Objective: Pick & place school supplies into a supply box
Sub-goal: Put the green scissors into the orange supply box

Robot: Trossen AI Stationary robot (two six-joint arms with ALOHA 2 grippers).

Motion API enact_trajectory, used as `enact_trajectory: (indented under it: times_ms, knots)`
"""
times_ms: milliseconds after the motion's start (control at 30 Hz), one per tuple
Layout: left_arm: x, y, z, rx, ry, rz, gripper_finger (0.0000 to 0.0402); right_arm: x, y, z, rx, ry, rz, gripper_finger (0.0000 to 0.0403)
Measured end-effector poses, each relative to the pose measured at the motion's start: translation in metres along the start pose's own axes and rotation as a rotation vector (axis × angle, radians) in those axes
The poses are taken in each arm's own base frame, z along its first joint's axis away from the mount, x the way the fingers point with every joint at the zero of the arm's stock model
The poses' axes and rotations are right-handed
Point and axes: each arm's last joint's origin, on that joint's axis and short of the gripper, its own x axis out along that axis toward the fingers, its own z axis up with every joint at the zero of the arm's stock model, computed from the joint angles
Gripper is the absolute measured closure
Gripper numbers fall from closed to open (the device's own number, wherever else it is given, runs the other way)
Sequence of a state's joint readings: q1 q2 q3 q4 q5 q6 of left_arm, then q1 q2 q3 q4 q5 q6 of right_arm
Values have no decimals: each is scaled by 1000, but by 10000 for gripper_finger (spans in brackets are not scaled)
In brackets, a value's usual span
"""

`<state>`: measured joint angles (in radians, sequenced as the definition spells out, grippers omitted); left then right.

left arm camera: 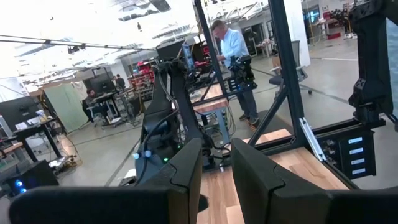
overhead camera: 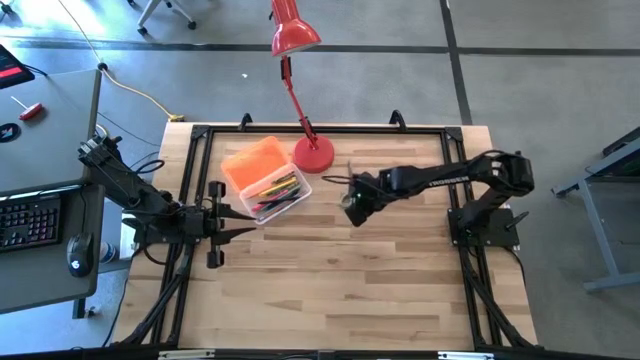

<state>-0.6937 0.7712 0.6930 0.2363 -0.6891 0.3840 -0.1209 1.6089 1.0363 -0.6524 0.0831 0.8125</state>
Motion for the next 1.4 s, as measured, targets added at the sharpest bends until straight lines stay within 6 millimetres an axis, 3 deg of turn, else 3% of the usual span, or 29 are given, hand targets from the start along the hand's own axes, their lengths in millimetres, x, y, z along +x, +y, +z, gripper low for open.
enact_trajectory:
  times_ms: [267,533,1033,1267,1400]
  knots:
    - [0,0,0,0,0,0,284,7,-12,20,103,-104,-26,330]
    - [0,0,0,0,0,0,284,33,-11,18,111,-16,-38,330]
    - [0,0,0,4,0,0,284,47,-17,23,129,-35,-96,330]
    - [0,0,0,5,1,-1,284,64,-17,22,96,-15,-127,330]
    - [0,0,0,6,2,-1,284,71,-18,21,-23,4,-151,332]
